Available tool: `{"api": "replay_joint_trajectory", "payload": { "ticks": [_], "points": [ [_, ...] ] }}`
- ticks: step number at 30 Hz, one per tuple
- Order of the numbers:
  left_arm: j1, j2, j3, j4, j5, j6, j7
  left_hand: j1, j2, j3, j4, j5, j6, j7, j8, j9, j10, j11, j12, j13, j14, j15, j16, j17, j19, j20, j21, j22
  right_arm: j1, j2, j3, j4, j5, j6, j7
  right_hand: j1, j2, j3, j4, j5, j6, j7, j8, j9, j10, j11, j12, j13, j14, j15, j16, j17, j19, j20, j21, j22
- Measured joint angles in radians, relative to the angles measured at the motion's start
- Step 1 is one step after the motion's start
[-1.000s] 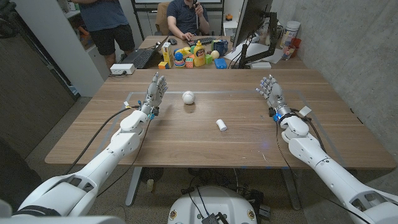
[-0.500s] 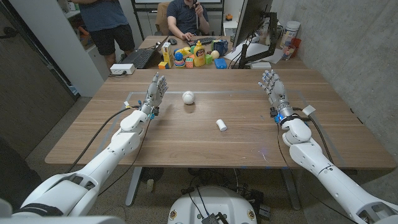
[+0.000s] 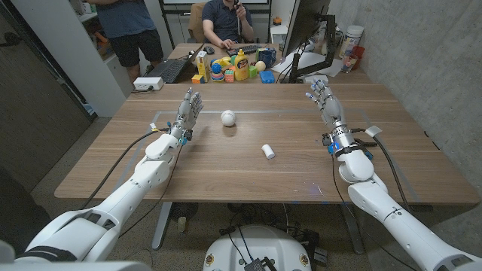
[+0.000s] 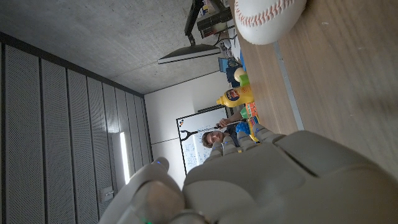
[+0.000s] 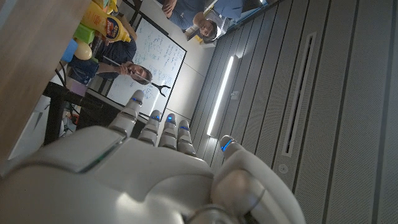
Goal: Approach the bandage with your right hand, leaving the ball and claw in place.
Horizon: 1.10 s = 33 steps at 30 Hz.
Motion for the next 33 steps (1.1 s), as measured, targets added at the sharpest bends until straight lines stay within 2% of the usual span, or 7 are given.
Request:
{"api": "replay_joint_trajectory", "payload": {
  "ticks": [5,9,18,25,28,29,33],
  "points": [
    [-0.002,-0.002,-0.001,0.007,0.000,-0.008,-0.005,0.000,0.000,0.000,0.000,0.000,0.000,0.000,0.000,0.000,0.000,0.000,0.000,0.000,0.000,0.000,0.000,0.000,0.000,0.000,0.000,0.000,0.002,0.013,0.004,0.036,-0.116,0.066,-0.041,0.020,-0.020,-0.010,-0.012,0.000,0.010,0.004,0.000,0.000,0.002,-0.002,0.000,0.000,0.000,0.000,-0.002,0.000,0.014,0.014,0.000,-0.005],
    [-0.006,-0.006,-0.001,0.020,-0.001,-0.019,-0.014,0.000,0.000,0.000,0.000,0.000,0.000,0.000,0.000,0.000,0.000,0.000,0.000,0.000,0.000,0.000,0.000,0.000,0.000,0.000,0.000,0.000,0.017,0.031,0.025,0.080,-0.325,0.162,-0.141,0.058,-0.045,-0.006,-0.051,0.000,0.010,0.003,0.000,0.000,0.005,-0.005,0.000,0.000,0.005,-0.005,-0.009,0.000,0.027,0.027,-0.004,-0.005],
    [-0.021,-0.017,-0.001,0.059,-0.003,-0.045,-0.042,0.000,0.000,0.000,0.000,0.000,0.000,0.000,0.000,0.000,0.000,0.000,0.000,0.000,0.000,0.000,0.000,0.000,0.000,0.000,0.000,0.000,0.059,0.043,0.041,0.141,-0.728,0.254,-0.383,0.139,-0.067,0.005,-0.116,-0.006,0.042,-0.055,0.005,0.000,0.006,-0.036,-0.008,0.000,0.009,-0.009,-0.026,0.000,0.060,0.030,-0.012,-0.005],
    [-0.034,-0.026,-0.001,0.088,-0.004,-0.061,-0.060,0.000,0.000,0.000,0.000,0.000,0.000,0.000,0.000,0.000,0.000,0.000,0.000,0.000,0.000,0.000,0.000,0.000,0.000,0.000,0.000,0.000,0.092,-0.008,-0.013,0.143,-0.983,0.243,-0.576,0.193,-0.064,0.020,-0.156,-0.024,0.134,-0.069,0.023,0.000,0.033,-0.070,-0.008,0.000,0.025,-0.025,-0.032,0.000,0.114,0.033,-0.012,-0.005],
    [-0.034,-0.026,-0.001,0.088,-0.004,-0.066,-0.068,0.000,0.000,0.000,0.000,0.000,0.000,0.000,0.000,0.000,-0.002,-0.002,0.000,0.000,0.000,0.000,0.000,0.000,0.000,0.000,0.000,0.000,0.103,-0.039,-0.046,0.129,-0.983,0.243,-0.576,0.198,-0.059,0.020,-0.157,-0.033,0.162,-0.063,0.031,0.000,0.043,-0.071,-0.008,0.000,0.025,-0.025,-0.032,0.000,0.135,0.034,-0.012,-0.005],
    [-0.041,-0.030,-0.001,0.102,-0.004,-0.067,-0.069,0.000,0.000,0.000,0.000,0.000,0.000,0.000,0.000,0.000,-0.004,-0.004,0.000,0.000,0.000,0.000,0.000,0.000,0.000,0.000,0.000,0.000,0.104,-0.043,-0.050,0.127,-1.049,0.211,-0.617,0.198,-0.059,0.020,-0.157,-0.036,0.170,-0.062,0.031,0.000,0.047,-0.072,-0.008,0.000,0.029,-0.029,-0.033,0.000,0.143,0.035,-0.012,-0.005],
    [-0.047,-0.034,-0.001,0.113,-0.004,-0.073,-0.077,0.000,0.000,0.000,0.000,0.000,0.000,0.000,0.000,0.000,-0.004,-0.004,0.000,0.000,0.000,0.000,0.000,0.000,0.000,0.000,0.000,0.000,0.122,-0.093,-0.103,0.101,-1.095,0.172,-0.641,0.198,-0.059,0.016,-0.161,-0.046,0.182,-0.064,0.031,0.000,0.059,-0.084,0.000,0.000,0.048,-0.039,-0.032,0.000,0.176,0.032,-0.006,-0.002]
  ]
}}
